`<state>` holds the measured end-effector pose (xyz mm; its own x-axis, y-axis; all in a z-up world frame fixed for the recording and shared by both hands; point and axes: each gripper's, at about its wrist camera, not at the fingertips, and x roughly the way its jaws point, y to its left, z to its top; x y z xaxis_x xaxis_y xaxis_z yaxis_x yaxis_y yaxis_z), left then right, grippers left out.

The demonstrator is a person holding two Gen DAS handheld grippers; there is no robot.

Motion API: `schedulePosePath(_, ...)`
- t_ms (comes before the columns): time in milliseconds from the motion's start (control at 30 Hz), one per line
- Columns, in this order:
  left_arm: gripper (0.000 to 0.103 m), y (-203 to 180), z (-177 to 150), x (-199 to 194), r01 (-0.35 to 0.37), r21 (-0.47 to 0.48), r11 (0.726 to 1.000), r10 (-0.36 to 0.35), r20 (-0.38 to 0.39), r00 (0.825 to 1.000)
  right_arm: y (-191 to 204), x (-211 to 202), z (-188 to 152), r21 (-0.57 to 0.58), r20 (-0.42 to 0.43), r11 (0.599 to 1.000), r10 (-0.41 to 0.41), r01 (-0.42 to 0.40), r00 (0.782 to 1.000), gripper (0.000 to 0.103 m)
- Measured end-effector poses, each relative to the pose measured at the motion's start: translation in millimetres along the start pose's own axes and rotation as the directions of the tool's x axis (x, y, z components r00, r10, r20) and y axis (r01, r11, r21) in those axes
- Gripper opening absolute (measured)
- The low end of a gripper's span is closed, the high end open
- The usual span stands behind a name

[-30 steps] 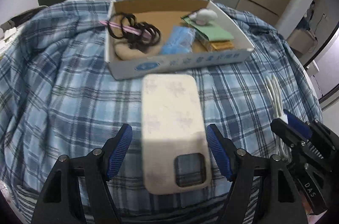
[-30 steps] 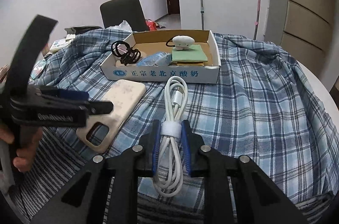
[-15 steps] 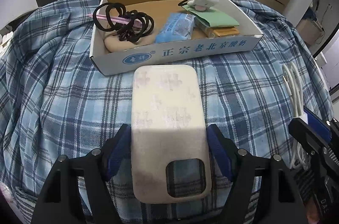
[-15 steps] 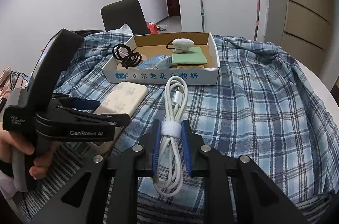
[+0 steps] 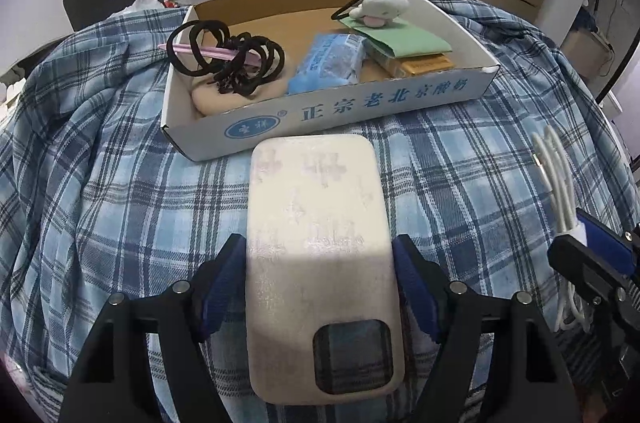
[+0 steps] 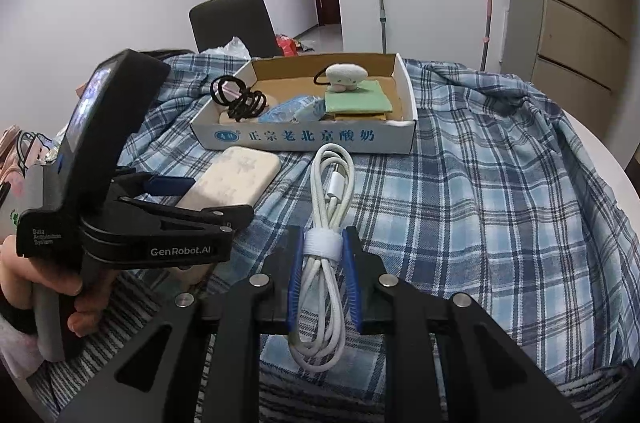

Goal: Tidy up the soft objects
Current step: 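Lift the phone case with the left tool while the right tool holds the cable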

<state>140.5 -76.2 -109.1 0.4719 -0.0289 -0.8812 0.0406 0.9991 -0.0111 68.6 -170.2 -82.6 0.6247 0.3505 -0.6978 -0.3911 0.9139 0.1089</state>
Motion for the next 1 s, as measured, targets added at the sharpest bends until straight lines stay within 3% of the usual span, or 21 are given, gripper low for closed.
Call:
schedulePosePath(200,0.077,0.7,-0.9,0.3,0.01,0.012,1.0,-0.01,0.006,1.0,-1.2,1.3,-0.4,0.002,-0.009,1.0,-0.005,0.005,1.0,0.019)
schedulePosePath(333,0.084,-1.7,-1.2,2.2,0.018,0.036,0.999,-0.018,-0.003,1.0,-1.4,2.9,-0.7,0.001,-0.017,1.0,-0.01,0.01,1.0,0.019)
schedulePosePath(567,0.077,0.7,-4.0,-0.6,0.017,0.018,1.0,-0.017,0.023,1.0,-3.7,3.7,-0.5,0.005,-0.02,1.0,-0.011,0.011,1.0,0.019)
schedulePosePath(800,0.076,-3.5,-11.5,-10.3,0.011,0.042,0.999,-0.015,0.098,0.995,-4.9,3.4,-0.6,0.008,-0.016,1.0,-0.01,0.011,1.0,0.019)
schedulePosePath(1000,0.076,-3.6,-15.6,-31.0,0.04,0.059,0.997,-0.052,0.213,0.976,-4.7,-1.2,-1.5,0.012,0.006,1.0,-0.012,0.012,1.0,0.019)
